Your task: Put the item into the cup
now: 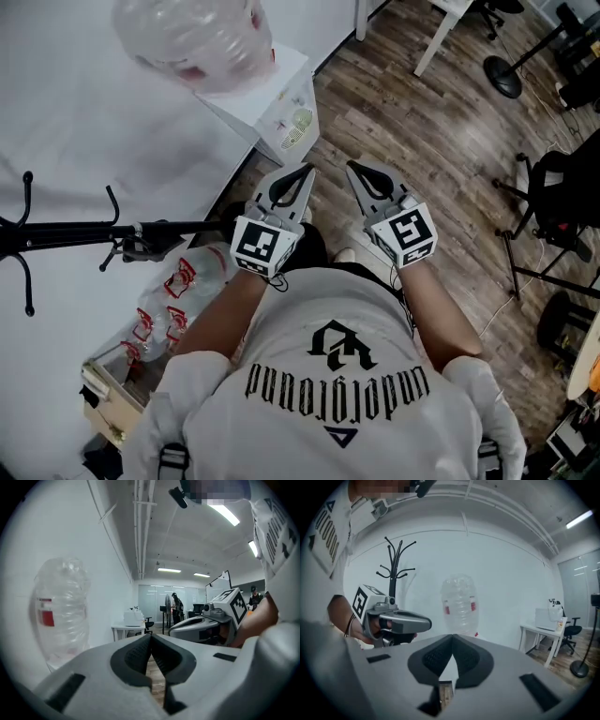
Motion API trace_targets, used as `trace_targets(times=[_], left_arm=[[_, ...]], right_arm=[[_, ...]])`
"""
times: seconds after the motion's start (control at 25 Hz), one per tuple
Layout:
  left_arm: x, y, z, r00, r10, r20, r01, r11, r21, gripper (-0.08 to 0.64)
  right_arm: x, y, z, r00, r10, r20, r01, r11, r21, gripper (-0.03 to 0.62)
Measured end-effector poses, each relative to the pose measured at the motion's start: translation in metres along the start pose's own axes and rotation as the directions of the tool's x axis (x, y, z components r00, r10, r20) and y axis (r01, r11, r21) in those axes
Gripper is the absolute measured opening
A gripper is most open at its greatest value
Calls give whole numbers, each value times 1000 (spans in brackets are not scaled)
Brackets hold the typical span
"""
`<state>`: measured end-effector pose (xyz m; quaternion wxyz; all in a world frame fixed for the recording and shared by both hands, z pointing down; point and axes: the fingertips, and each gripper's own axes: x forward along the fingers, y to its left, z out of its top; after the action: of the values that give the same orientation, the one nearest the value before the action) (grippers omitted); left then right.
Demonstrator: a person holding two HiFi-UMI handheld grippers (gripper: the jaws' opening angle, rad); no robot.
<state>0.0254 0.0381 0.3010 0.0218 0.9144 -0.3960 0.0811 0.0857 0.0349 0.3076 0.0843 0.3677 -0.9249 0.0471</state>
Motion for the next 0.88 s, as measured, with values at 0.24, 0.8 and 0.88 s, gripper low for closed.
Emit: trace_targets(times=[0.24,0.8,0.88], left_arm=[[-37,-22,23,999,30,44,-32,999,41,8],[-114,-36,57,999,-12,39,11,999,43,8],[-128,-35,60,999,-25,37,24,999,35,8]], right_arm=[[-34,22,18,999,30,34,-30,999,-20,6],[-81,81,60,996,32,89,-28,999,-43,5],[-84,95,62,995,23,94,-19,999,-45,5]])
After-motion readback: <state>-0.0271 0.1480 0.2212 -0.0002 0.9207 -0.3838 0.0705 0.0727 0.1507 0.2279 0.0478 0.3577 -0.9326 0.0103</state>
